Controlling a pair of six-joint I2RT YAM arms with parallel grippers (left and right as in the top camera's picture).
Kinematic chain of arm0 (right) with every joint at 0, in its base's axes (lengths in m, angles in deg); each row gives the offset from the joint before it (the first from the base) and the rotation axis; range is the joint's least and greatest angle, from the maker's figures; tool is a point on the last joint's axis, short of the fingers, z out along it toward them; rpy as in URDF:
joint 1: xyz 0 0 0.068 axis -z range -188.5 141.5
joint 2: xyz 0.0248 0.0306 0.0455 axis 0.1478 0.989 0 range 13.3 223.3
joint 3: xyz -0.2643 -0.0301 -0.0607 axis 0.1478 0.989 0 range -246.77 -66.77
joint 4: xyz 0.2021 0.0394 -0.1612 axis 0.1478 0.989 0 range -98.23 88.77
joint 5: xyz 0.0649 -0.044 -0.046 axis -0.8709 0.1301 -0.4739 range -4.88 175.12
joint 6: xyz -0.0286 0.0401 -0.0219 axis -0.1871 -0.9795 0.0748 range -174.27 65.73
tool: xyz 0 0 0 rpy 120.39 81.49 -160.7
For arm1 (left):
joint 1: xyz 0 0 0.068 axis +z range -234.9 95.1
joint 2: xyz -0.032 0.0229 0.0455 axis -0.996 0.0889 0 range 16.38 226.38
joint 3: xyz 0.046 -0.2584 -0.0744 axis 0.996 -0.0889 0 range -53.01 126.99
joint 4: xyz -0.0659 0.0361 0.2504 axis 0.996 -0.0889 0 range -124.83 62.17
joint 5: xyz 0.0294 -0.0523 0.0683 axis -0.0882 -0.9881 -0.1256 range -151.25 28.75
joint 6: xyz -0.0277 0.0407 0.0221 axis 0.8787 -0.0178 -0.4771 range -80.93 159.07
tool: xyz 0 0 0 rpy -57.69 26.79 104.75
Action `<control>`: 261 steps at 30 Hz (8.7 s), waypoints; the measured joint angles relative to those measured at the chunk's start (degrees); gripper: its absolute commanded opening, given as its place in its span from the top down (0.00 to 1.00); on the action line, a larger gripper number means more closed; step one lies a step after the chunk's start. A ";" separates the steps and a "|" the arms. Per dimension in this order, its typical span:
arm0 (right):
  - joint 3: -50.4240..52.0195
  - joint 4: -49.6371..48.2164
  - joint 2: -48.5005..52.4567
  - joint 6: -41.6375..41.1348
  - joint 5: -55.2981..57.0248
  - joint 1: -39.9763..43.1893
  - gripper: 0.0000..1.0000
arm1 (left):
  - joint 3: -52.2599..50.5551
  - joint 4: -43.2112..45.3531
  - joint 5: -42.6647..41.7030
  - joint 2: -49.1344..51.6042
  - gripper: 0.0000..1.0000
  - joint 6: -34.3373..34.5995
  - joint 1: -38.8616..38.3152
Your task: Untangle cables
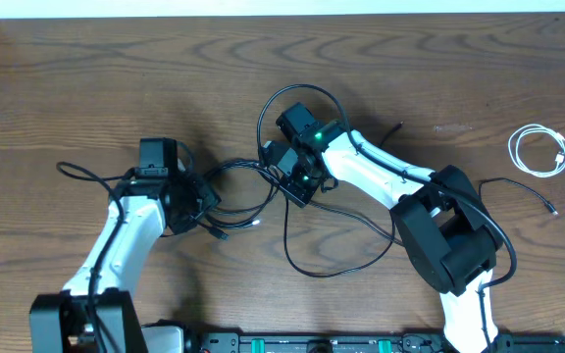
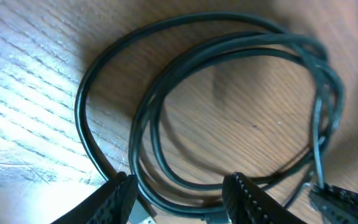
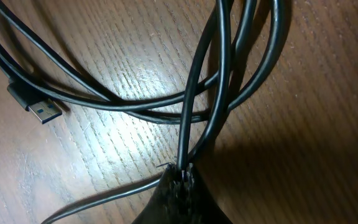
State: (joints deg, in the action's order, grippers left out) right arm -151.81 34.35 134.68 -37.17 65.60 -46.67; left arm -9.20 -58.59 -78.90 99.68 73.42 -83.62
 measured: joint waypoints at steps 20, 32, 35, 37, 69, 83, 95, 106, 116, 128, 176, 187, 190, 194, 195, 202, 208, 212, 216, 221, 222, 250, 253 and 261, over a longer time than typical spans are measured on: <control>0.00 0.00 0.00 0.00 0.00 0.00 0.99 | 0.00 1.22 -2.01 3.61 0.59 1.68 0.00; 0.00 0.00 0.00 0.00 0.00 0.00 0.99 | -0.13 3.04 -1.97 4.17 0.60 4.35 0.00; 0.00 0.00 0.00 0.00 0.00 0.00 0.99 | -0.22 3.76 -1.97 4.87 0.60 5.20 0.00; 0.00 0.00 0.00 0.00 0.00 0.00 0.99 | -0.24 3.96 -1.97 5.11 0.60 5.75 0.00; 0.13 8.00 -8.70 0.04 -4.55 5.44 0.99 | -0.31 1.14 -0.85 8.24 0.93 3.65 11.74; 0.15 9.90 -17.84 -1.73 -3.52 18.25 0.99 | -0.31 -3.96 -0.39 8.13 0.93 -0.61 27.61; 0.22 16.96 -22.82 1.20 -6.43 18.78 0.58 | -0.31 -2.71 -0.20 8.09 0.93 -4.61 21.88; 0.24 8.46 -13.70 4.57 -2.32 2.84 0.40 | -0.31 -1.18 -0.22 8.09 0.92 -5.75 14.56; 0.26 -2.29 -3.04 5.11 10.36 -4.52 0.43 | -0.31 -1.20 -0.22 8.09 0.92 -6.16 14.56; -0.42 -6.95 1.27 2.62 17.86 -5.11 0.89 | -0.31 -2.14 -0.68 8.09 0.93 -7.41 14.56; 0.11 1.18 -3.43 -16.15 -27.56 16.24 0.25 | -0.74 -15.13 -29.07 -23.63 0.92 -15.15 18.56; 0.13 -5.18 -3.45 -41.66 -36.15 13.60 0.59 | -0.76 -14.01 -46.47 -23.56 0.92 -37.03 18.56; 0.15 -6.08 -3.45 -47.69 -33.11 12.13 0.65 | -0.76 -13.84 -47.95 -23.56 0.92 -39.08 18.56; 0.15 -8.26 -3.45 -53.40 -31.15 9.79 0.75 | -0.79 -13.84 -48.72 -23.54 0.92 -40.37 18.56; 0.15 -8.59 -3.45 -54.62 -30.73 9.18 0.76 | -0.76 -13.86 -48.78 -23.56 0.92 -40.48 18.56; 0.15 -9.84 -3.45 -64.98 -24.26 3.72 0.61 | -0.79 -13.99 -49.37 -23.54 0.92 -40.68 18.56; 0.15 -12.41 -3.45 -72.87 -17.22 0.70 0.64 | -0.79 -13.99 -49.55 -23.52 0.92 -40.72 18.56; 0.15 -14.21 -3.45 -77.07 -13.29 0.70 0.65 | -0.79 -14.05 -49.55 -23.52 0.93 -40.81 18.56; 0.15 -16.46 -3.45 -80.43 -11.37 0.52 0.64 | -0.79 -14.10 -49.55 -23.52 0.93 -40.81 18.56; 0.15 -16.24 -3.45 -83.78 -10.40 -0.81 0.68 | -0.79 -14.10 -49.55 -23.52 0.93 -40.81 18.56; 0.15 -15.98 -3.45 -84.06 -10.38 -1.14 0.69 | -0.79 -14.12 -49.55 -23.52 0.93 -40.81 18.56; 0.15 -14.69 -3.45 -101.50 -3.06 -8.44 0.65 | -0.79 -14.93 -49.55 -23.52 0.92 -40.83 18.56; 0.15 -14.80 -3.45 -104.24 -2.56 -8.46 0.76 | -0.79 -15.17 -49.55 -23.52 0.92 -40.83 18.56; 0.15 -16.00 -3.45 -106.60 -1.20 -8.44 0.99 | -0.79 -15.30 -49.55 -23.52 0.92 -40.81 18.56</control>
State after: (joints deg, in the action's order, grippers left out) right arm -151.65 18.35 131.22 -143.77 64.39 -55.11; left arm -9.99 -73.89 -128.45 76.17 32.61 -65.06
